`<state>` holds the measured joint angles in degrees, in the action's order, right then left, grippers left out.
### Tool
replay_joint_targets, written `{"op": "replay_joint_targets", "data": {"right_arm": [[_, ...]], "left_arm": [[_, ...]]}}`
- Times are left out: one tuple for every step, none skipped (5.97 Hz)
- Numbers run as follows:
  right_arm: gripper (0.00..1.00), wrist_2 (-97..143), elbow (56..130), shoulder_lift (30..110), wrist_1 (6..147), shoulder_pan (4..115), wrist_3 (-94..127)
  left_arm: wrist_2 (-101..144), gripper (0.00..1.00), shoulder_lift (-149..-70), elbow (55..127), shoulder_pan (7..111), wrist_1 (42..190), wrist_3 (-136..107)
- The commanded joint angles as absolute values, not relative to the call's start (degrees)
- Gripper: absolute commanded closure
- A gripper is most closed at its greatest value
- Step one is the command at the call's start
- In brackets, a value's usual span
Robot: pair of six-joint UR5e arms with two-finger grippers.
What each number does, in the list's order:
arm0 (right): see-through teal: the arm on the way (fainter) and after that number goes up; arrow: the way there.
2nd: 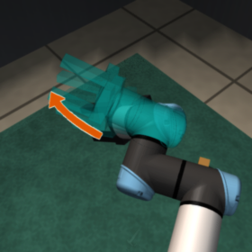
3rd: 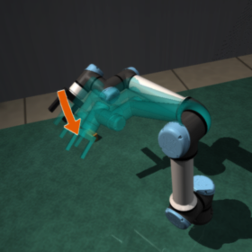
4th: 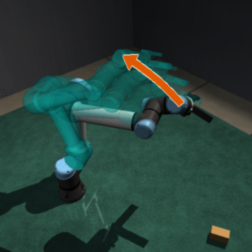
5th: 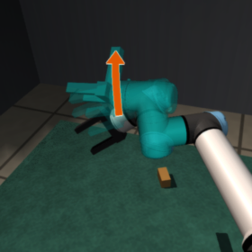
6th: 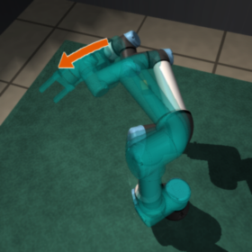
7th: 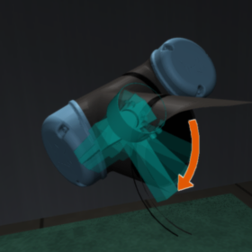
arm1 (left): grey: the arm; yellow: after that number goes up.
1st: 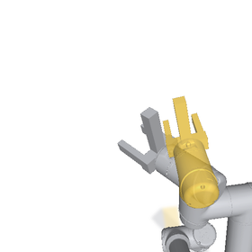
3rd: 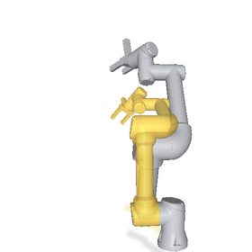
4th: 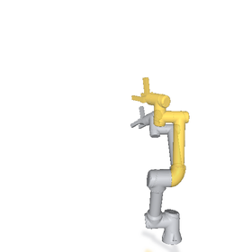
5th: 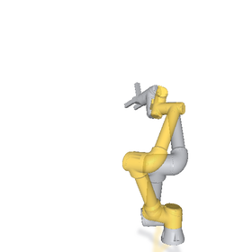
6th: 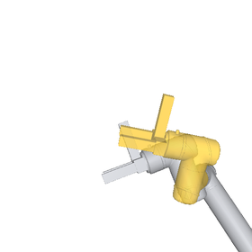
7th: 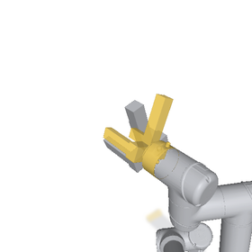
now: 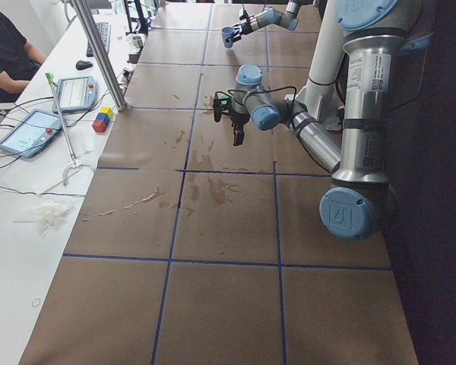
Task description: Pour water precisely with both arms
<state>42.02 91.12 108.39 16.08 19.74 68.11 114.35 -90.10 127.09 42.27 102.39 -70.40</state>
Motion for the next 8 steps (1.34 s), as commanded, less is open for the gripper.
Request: {"op": "replay_joint_targets", "data": {"right_arm": [[0.68,42.1,90.62,108.46,16.0,19.42,68.12],[0.64,42.19,89.92,108.54,16.0,19.25,68.12],[0.42,42.1,89.91,108.46,15.91,19.16,68.12],[0.0,42.1,89.91,108.63,15.91,19.16,68.12],[0.0,42.53,90.0,108.72,14.69,19.16,68.03],[0.0,45.5,90.17,109.85,11.98,19.25,68.03],[0.0,45.53,91.13,110.65,11.95,19.34,67.85],[0.0,45.61,94.27,113.44,11.95,19.42,67.24]], "left_arm": [[114.35,0.0,-89.91,127.09,42.19,102.39,-70.4],[114.35,0.0,-89.91,127.09,42.27,102.39,-70.4],[114.35,0.0,-90.0,127.09,42.19,102.39,-70.4],[114.35,0.0,-90.09,127.09,42.19,102.39,-70.4],[114.35,0.0,-90.17,127.09,42.27,102.39,-70.4],[114.35,0.0,-90.26,127.18,42.19,102.39,-70.49],[114.35,0.0,-90.18,127.44,42.27,102.39,-70.49],[114.35,0.0,-90.0,127.7,42.28,102.39,-70.49]]}}
